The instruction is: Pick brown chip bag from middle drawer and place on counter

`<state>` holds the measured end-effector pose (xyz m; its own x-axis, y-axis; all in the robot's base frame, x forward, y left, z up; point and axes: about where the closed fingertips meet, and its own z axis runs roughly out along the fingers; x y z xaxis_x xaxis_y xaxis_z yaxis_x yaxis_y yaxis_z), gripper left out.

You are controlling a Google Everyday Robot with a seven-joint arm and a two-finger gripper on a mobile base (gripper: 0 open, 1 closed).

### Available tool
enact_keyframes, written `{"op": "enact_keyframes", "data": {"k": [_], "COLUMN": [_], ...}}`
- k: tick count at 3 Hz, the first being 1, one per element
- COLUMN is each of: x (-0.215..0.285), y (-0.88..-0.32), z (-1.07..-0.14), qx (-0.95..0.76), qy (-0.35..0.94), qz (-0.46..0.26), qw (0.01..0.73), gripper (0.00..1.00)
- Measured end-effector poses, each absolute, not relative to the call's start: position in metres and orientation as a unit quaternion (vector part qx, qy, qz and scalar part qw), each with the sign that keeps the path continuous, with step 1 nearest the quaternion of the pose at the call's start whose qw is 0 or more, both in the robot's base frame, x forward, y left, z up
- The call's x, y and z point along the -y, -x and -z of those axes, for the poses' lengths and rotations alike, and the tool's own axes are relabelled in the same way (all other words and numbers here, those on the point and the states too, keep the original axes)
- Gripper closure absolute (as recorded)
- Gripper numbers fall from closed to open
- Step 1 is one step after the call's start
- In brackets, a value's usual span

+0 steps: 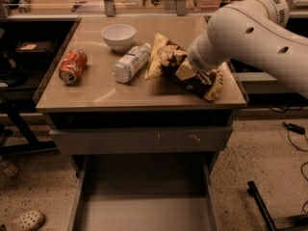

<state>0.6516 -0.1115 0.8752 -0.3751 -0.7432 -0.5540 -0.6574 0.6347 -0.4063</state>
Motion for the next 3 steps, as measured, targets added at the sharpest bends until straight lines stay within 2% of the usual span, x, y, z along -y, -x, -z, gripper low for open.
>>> {"op": "enact_keyframes", "data": {"k": [1,2,3], "x": [0.112,0.112,0.134], "y": [-0.652,-0.652,-0.643], "z": [-0.875,-0.875,-0.908], "qx": [-0.827,-0.827,-0.834], "qy": [0.423,0.423,0.399], "qz": [0.059,0.059,0.077], "qw": [0.365,0.365,0.374], "gripper": [0.00,0.00,0.00]}}
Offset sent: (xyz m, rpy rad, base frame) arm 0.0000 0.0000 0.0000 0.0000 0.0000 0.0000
